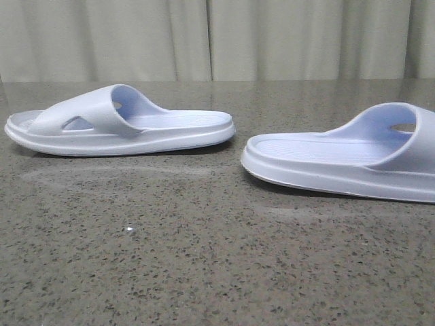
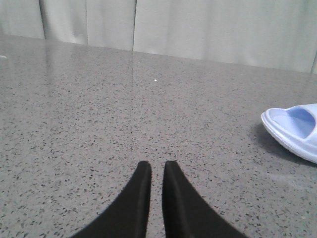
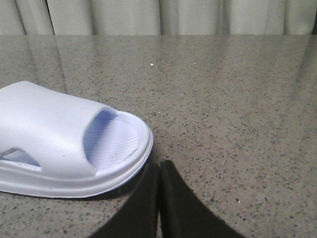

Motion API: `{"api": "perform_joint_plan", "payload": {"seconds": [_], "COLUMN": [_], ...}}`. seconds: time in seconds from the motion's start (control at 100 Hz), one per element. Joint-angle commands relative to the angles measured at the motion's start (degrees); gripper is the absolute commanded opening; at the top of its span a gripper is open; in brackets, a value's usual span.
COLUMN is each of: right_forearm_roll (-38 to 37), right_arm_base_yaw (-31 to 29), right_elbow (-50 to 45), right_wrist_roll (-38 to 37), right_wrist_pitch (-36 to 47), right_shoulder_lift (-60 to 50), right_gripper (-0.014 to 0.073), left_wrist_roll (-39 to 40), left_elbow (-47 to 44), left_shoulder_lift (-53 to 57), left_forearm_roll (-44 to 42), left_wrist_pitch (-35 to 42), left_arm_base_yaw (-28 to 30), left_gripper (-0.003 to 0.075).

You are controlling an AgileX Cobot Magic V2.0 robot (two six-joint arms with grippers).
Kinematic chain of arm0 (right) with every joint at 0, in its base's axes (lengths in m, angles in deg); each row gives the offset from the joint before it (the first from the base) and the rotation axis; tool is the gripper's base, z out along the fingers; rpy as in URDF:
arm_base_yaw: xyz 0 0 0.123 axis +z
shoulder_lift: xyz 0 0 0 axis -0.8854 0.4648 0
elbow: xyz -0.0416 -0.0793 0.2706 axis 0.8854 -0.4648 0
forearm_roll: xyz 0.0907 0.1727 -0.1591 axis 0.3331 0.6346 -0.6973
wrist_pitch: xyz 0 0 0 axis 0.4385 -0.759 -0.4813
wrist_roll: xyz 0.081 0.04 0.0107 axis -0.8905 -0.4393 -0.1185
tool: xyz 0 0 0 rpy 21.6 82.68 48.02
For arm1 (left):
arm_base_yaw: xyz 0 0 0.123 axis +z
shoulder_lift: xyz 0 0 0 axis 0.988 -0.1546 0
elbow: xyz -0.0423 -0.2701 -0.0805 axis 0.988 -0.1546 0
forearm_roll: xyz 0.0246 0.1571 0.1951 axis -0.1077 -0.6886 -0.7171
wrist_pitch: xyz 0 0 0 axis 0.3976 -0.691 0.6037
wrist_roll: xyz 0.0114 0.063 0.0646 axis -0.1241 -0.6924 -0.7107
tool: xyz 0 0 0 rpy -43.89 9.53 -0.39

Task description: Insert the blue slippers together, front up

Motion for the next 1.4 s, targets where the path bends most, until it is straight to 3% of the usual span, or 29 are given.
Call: {"api": "perform_joint_plan", "payload": {"seconds": [0.0,0.88,1.07,1.2,1.39], "right_forearm_roll": [-0.7,-0.7,-0.7,0.5,10.2], "right_arm_base_yaw": [-0.4,-0.4,-0.4,-0.4,-0.4], "right_elbow": [-1.2,-1.2,-1.2,-1.2,-1.2], "right_wrist_roll": [0.2,0.2,0.2,0.2,0.2], "right_wrist_pitch": [4.7,5.0,12.0,15.0,15.0], "right_shoulder_lift": [-0.9,-0.9,-0.9,-0.9,-0.9], "right_gripper": [-0.0078,-0.0078,-0.0078,-0.0078,-0.0078], "left_wrist_roll": [0.0,0.0,0.0,0.0,0.0], "left_elbow": [-0.5,-0.5,-0.5,-0.5,-0.5], "left_shoulder_lift": [1.0,1.0,1.0,1.0,1.0], "left_forearm_roll": [0.3,0.3,0.3,5.2,15.0], "left_wrist_pitch": [4.3,4.3,6.1,9.6,11.9], "left_arm_base_yaw": [-0.5,-0.5,-0.5,-0.5,-0.5], "left_gripper": [0.0015,0.0015,0.0015,0.0015,0.0015]}}
